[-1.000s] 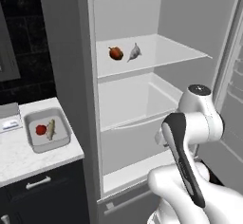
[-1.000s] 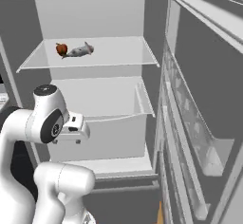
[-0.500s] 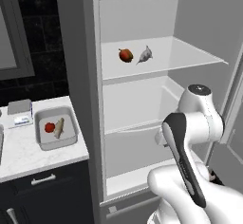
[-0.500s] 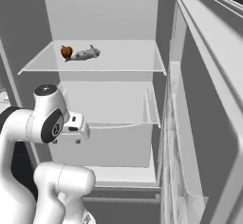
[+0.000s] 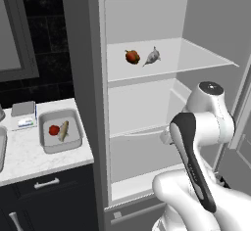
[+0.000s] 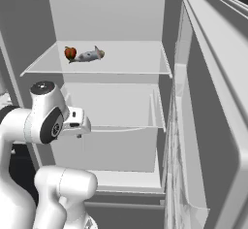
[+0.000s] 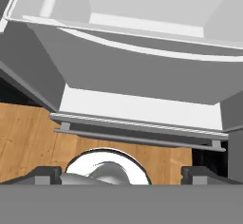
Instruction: Place one bell pepper and one fish in each tupperware on the nearby counter, to pack two identical lunches.
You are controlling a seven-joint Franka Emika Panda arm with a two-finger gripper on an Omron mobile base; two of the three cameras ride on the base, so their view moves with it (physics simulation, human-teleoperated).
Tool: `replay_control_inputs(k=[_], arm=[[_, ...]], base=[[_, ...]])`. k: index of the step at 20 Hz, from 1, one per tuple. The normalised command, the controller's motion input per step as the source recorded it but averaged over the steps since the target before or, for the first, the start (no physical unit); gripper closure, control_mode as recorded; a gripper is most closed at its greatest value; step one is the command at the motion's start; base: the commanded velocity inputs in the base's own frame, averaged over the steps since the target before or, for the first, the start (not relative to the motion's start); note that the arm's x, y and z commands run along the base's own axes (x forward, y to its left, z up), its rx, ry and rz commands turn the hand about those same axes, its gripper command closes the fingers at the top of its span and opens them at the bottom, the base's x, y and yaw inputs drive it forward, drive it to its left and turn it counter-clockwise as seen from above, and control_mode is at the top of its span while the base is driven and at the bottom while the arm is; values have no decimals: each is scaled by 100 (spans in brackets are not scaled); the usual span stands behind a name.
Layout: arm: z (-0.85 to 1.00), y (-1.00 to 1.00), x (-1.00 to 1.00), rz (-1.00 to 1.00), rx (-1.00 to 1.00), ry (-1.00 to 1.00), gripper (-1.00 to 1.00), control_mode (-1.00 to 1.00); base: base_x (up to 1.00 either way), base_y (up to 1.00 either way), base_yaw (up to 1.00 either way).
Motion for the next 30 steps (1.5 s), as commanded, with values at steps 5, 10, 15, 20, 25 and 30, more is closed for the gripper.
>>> replay_control_inputs(k=[5,10,15,20,25,30], arm=[[76,0,39,27,-2,-42,-100,-100],[95,0,39,22,-1,-40,-100,-100],[100,0,50,10,-8,-9,-100,-100],[85,0,43,-1,-12,10,-100,-100],[-6,24,70,-16,4,-11,-100,-100],[-11,34,95,-30,19,-15,-100,-100]], base=[[0,0,0],[0,0,0],[0,0,0],[0,0,0],[0,0,0],[0,0,0]])
